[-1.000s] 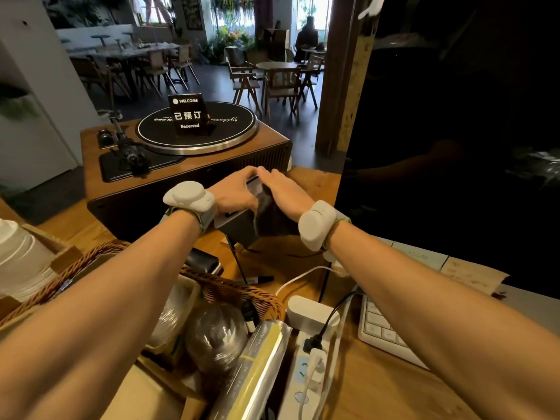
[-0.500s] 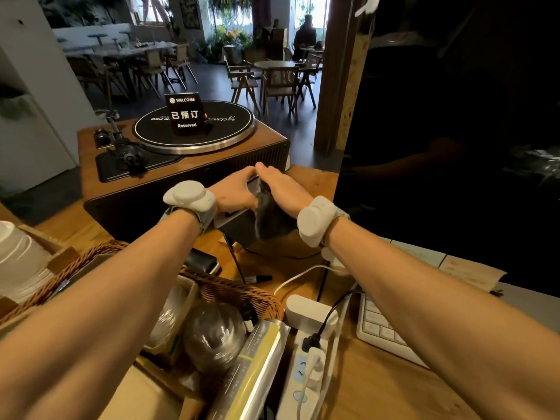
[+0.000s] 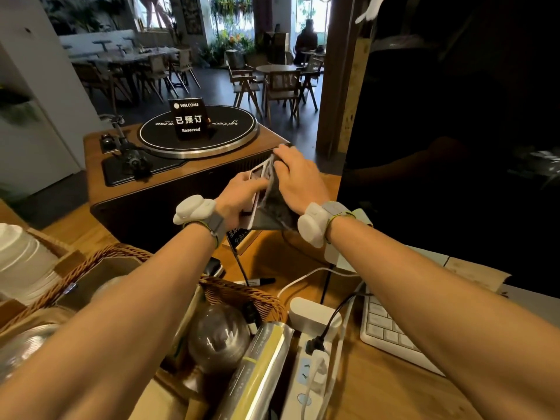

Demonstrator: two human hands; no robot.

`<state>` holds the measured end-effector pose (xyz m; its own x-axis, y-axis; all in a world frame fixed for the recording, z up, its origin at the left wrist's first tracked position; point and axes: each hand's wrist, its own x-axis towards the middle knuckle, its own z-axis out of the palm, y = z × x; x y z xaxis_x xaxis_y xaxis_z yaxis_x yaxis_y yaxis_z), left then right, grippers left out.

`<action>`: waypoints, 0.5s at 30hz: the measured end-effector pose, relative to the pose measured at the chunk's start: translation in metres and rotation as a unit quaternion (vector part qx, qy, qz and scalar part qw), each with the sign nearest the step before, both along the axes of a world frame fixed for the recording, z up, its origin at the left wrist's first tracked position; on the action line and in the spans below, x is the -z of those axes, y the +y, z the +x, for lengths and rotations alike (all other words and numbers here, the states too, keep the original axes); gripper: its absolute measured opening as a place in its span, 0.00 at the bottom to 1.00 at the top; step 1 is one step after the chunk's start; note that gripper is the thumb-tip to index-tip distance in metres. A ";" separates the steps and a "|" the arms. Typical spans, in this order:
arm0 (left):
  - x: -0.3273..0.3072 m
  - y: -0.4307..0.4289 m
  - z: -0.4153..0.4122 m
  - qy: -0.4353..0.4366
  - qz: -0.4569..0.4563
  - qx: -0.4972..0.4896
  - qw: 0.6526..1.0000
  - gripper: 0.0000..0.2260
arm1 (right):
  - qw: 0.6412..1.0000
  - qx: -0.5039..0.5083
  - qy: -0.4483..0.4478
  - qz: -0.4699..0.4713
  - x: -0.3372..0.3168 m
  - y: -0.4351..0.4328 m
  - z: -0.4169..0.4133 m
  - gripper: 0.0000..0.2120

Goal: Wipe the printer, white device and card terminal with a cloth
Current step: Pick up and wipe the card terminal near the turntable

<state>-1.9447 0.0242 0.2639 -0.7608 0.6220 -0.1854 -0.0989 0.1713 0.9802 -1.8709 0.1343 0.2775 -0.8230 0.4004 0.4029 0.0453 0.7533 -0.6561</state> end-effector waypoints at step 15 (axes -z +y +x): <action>-0.007 0.000 0.002 -0.033 0.036 -0.032 0.998 0.34 | 0.997 -0.019 -0.040 -0.060 0.000 -0.014 0.004 0.21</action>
